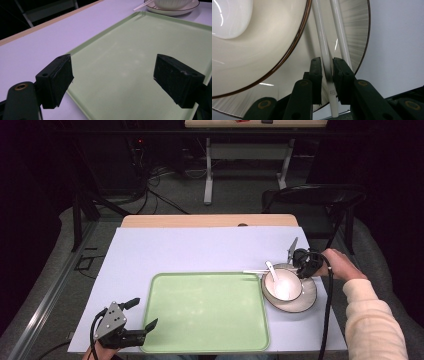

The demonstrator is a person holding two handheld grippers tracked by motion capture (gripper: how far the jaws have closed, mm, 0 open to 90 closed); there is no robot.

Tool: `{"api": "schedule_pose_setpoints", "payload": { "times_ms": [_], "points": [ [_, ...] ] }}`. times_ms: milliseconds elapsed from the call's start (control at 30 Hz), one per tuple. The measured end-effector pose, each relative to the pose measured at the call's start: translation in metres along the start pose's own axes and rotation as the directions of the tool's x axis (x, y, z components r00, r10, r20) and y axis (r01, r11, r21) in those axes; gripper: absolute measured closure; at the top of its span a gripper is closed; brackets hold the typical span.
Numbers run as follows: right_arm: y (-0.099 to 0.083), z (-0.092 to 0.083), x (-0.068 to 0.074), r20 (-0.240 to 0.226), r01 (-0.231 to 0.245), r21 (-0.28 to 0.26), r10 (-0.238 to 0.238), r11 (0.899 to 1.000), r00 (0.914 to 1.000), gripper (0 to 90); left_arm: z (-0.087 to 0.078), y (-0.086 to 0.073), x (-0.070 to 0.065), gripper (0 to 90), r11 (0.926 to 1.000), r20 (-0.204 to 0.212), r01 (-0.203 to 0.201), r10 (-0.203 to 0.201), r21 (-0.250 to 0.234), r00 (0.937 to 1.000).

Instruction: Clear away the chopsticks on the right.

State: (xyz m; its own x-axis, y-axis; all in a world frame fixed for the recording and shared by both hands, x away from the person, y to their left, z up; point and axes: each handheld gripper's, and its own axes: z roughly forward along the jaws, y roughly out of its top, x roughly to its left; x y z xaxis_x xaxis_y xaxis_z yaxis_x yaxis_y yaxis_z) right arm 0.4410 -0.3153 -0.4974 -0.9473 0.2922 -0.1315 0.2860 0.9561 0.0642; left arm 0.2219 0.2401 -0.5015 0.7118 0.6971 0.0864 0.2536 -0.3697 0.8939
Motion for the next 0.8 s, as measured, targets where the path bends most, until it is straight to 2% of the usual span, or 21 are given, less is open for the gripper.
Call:
{"api": "schedule_pose_setpoints", "payload": {
  "times_ms": [267, 333, 467, 800],
  "points": [
    [0.0008, 0.0050, -0.0017, -0.021, 0.003, 0.017, -0.003, 1.000, 0.9998, 79.4, -0.0001, -0.0001, 0.0000, 15.8, 1.0000, 0.000, 0.000, 0.000, -0.001, 1.0000],
    [0.0001, 0.0063, -0.0013, -0.023, 0.002, -0.002, -0.002, 1.000, 0.9997, 80.3, -0.0001, -0.0001, 0.0000, 15.8, 1.0000, 0.000, 0.000, 0.000, -0.001, 1.0000],
    [0.0005, 0.0060, -0.0015, -0.024, 0.026, 0.000, -0.026, 1.000, 0.9994, 83.0, 0.0000, 0.0000, -0.0001, 15.8, 1.0000, 0.000, -0.001, 0.001, 0.003, 1.0000],
    [0.0002, 0.0022, -0.0011, -0.024, 0.017, -0.020, -0.018, 1.000, 0.9996, 83.3, 0.0000, -0.0001, -0.0001, 15.8, 1.0000, 0.001, -0.001, 0.001, 0.000, 1.0000]
  ]
}}
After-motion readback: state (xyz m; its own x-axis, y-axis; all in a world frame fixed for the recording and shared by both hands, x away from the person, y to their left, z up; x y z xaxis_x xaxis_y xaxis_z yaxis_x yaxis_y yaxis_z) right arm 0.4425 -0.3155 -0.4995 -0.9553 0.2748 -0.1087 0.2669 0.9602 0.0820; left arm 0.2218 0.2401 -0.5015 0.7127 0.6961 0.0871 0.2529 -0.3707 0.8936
